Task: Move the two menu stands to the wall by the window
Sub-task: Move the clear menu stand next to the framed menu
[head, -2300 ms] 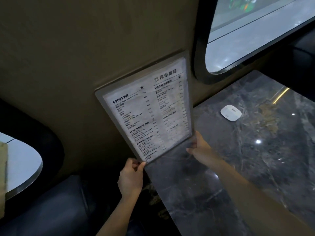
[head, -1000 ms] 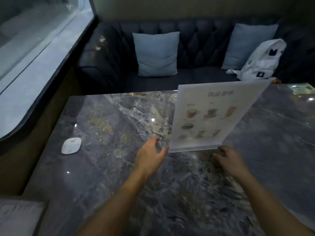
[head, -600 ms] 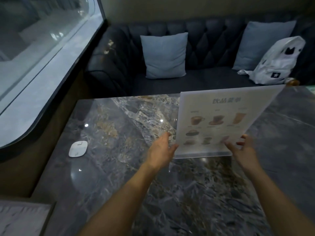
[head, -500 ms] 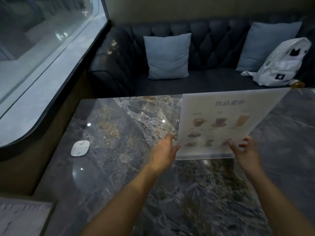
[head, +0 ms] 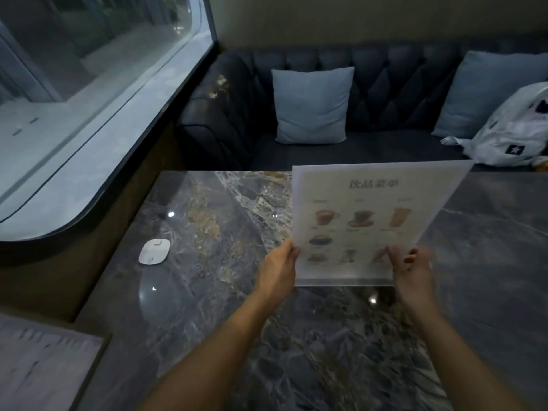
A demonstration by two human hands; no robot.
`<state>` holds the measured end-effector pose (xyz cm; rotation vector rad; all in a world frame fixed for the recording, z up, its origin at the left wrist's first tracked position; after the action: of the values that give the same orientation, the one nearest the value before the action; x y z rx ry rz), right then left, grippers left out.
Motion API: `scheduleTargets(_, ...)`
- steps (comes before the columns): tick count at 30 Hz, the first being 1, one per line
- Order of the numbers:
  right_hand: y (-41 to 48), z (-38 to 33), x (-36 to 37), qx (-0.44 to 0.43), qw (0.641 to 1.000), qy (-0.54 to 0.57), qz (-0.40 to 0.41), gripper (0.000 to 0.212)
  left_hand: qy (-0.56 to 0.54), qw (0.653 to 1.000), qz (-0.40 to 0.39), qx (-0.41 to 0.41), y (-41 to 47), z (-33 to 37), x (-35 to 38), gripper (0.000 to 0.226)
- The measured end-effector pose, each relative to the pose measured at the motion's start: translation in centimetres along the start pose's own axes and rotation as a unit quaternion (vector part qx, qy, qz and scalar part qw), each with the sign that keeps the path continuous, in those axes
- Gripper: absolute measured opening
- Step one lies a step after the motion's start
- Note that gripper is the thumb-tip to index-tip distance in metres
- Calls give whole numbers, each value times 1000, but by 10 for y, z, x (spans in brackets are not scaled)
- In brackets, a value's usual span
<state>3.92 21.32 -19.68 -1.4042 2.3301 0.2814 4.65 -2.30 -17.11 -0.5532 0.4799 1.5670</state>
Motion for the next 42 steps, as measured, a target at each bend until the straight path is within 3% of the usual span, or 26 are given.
scheduleTargets(12, -32, -66, 112, -78, 986, 19, -146, 28, -17, 984, 151, -94, -37, -51, -104, 26)
scheduleTargets(15, -55, -87, 147, -92, 978, 40, -181, 36, -49, 978, 179, -99, -47, -71, -136, 24)
scheduleTargets(25, -127, -148, 250, -133, 956, 66, -252, 41, -59, 948, 266, -166, -80, -138, -232, 20)
scheduleTargets(29, -145, -167, 287, -121, 941, 60, -309, 36, -116, 928, 315, -163, -93, -152, -247, 22)
scheduleTargets(34, -155, -178, 321, -121, 926, 70, -350, 35, -193, 895, 301, -266, -93, -163, -251, 16)
scheduleTargets(42, -166, -182, 345, -117, 916, 81, -374, 38, -292, 872, 332, -211, -99, -150, -269, 48)
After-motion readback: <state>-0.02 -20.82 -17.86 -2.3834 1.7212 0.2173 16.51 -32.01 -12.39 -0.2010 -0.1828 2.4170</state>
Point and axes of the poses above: each hand's wrist, its own y-axis towards the middle knuckle, its own x-axis out of the palm, z = x × y, the point moved 1 cm from there along y, towards the middle knuckle, and after that the axes turned 2 degrees about z, right-handed, at the moved point
